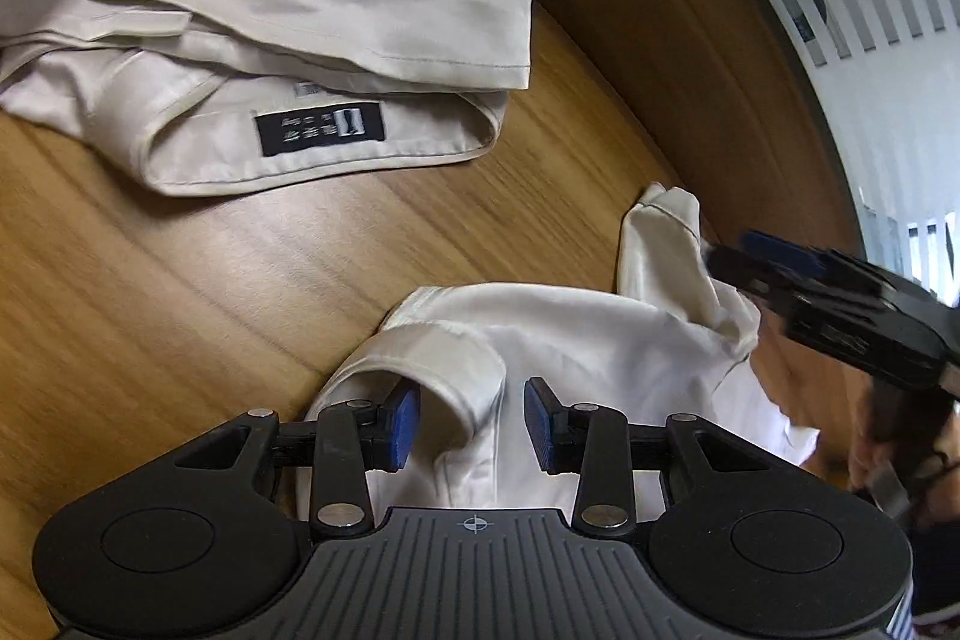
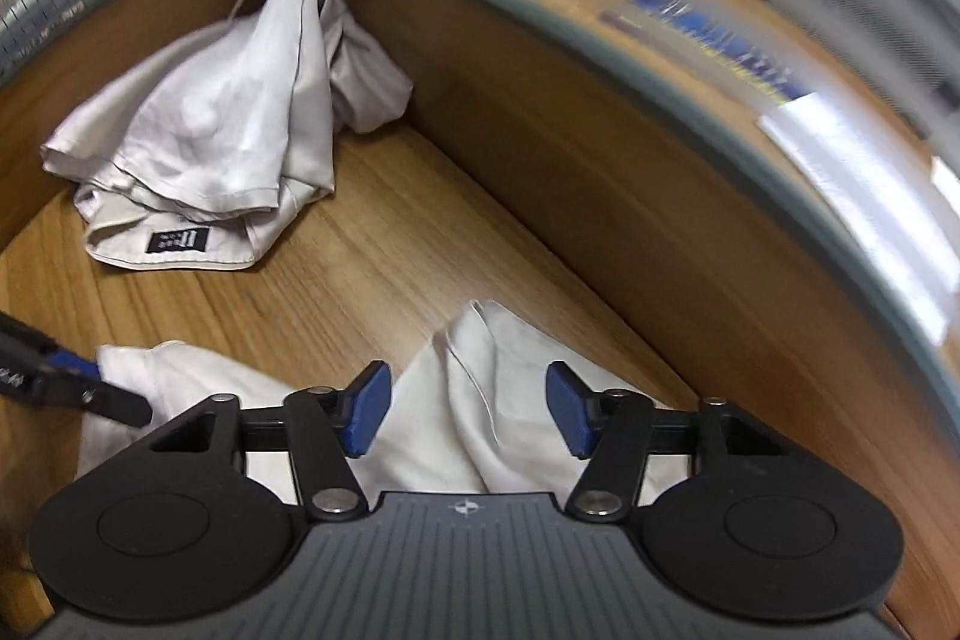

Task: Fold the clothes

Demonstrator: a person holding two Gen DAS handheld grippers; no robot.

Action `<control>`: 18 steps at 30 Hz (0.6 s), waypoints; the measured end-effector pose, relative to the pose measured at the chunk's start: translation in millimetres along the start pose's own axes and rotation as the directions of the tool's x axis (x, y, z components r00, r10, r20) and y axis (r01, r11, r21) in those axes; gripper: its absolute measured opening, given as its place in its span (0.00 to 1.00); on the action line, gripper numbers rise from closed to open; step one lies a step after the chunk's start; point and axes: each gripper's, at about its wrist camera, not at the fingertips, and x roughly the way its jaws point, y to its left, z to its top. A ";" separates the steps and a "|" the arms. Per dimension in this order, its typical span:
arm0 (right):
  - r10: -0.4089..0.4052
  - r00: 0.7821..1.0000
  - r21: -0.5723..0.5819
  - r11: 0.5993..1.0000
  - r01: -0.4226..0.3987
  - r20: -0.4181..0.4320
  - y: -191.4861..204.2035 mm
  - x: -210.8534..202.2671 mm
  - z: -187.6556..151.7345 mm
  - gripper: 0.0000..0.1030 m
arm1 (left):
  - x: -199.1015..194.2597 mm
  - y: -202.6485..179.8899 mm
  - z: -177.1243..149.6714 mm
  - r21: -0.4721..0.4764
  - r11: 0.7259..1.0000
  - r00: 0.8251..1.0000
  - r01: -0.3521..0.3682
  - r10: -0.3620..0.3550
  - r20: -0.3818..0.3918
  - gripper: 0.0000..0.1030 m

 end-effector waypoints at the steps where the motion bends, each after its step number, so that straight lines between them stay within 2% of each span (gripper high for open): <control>1: 0.004 1.000 -0.006 1.000 -0.004 -0.013 0.9 8.8 2.4 0.47 | 2.7 -1.9 0.8 0.007 1.000 1.000 -0.005 0.005 -0.001 0.39; 3: 0.011 0.999 -0.018 1.000 -0.012 -0.041 4.1 25.2 3.5 0.30 | 9.2 -5.1 2.1 0.027 0.999 1.000 -0.023 0.023 -0.015 0.34; 4: 0.006 0.999 -0.027 1.000 -0.007 -0.051 5.2 30.7 3.4 0.09 | 10.9 -5.9 2.6 0.033 0.999 0.999 -0.024 0.025 -0.027 0.09; 5: -0.007 0.999 -0.035 0.999 0.006 -0.052 6.8 33.5 2.6 0.02 | 11.9 -6.6 2.8 0.039 0.999 0.999 -0.024 0.026 -0.037 0.04; 8: -0.060 0.998 -0.032 0.998 0.060 0.005 4.4 18.9 -1.0 0.02 | 0.3 -7.1 -1.2 0.066 0.998 1.000 0.000 0.001 -0.009 0.04; 11: -0.121 0.988 0.014 0.993 0.121 0.096 -7.3 -13.4 -1.8 0.02 | -14.5 -13.3 -9.3 0.165 0.986 1.000 0.002 -0.005 0.016 0.04; 14: -0.183 0.969 0.066 0.982 0.175 0.167 -22.3 -42.1 -1.4 0.02 | -27.6 -21.9 -18.1 0.280 0.960 0.999 0.006 -0.016 0.033 0.04; 18: -0.263 0.938 0.127 0.963 0.239 0.224 -41.4 -60.8 -0.7 0.02 | -37.0 -32.8 -23.9 0.423 0.906 0.999 0.007 -0.028 0.044 0.04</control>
